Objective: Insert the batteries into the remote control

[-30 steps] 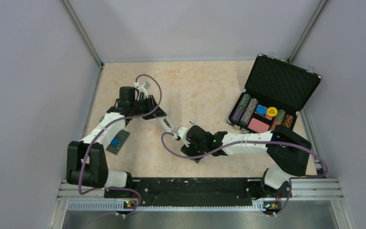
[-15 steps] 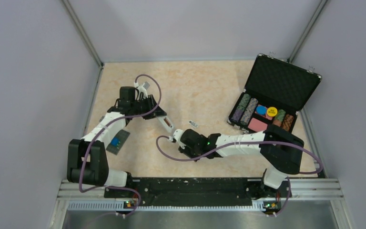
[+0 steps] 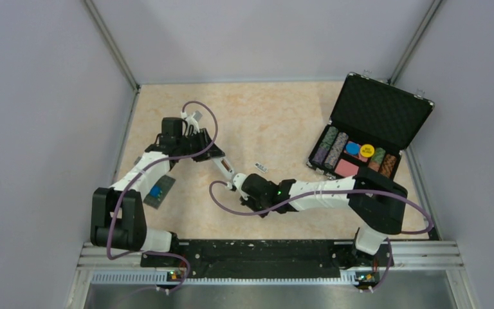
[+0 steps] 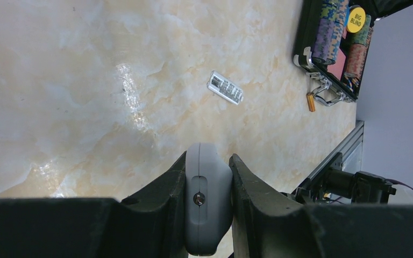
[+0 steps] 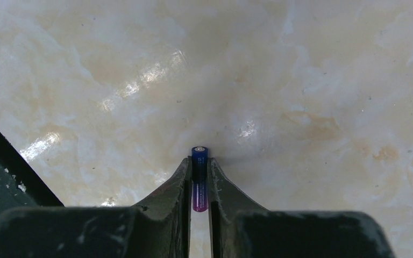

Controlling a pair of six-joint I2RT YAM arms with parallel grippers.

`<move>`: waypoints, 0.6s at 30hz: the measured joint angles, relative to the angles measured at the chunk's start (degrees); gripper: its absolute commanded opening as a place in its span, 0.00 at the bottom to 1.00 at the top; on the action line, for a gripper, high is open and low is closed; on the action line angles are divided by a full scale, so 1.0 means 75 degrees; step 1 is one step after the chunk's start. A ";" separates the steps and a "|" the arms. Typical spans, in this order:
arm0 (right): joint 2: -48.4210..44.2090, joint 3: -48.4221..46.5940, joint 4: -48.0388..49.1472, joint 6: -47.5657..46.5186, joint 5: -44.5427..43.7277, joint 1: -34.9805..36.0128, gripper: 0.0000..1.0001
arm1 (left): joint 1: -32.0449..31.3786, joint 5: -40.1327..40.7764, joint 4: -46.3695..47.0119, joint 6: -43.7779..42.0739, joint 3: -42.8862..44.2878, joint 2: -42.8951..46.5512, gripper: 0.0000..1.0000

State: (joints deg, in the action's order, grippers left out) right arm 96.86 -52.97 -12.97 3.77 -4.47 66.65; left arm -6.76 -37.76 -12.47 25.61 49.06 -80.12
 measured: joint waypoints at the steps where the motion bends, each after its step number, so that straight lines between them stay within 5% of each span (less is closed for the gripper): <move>1: 0.0000 0.0000 0.0000 0.0006 -0.0009 0.0000 0.09 | 0.0000 0.0015 0.0003 0.0000 0.0000 0.0000 0.00; 8: -0.0388 0.0405 0.0396 0.0073 -0.0364 0.0000 0.05 | 0.0000 0.0061 0.0012 0.0000 -0.0050 0.0041 0.00; 18: -0.3835 0.2259 0.2900 -0.0440 -0.1276 0.0000 0.00 | 0.0000 0.0029 0.0460 0.0338 -0.0146 0.0379 0.00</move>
State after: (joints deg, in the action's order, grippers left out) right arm 68.10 -36.03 8.78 0.47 -14.04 66.65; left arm -6.76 -37.54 -9.02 28.14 47.97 -77.28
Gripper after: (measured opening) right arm 0.108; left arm 0.323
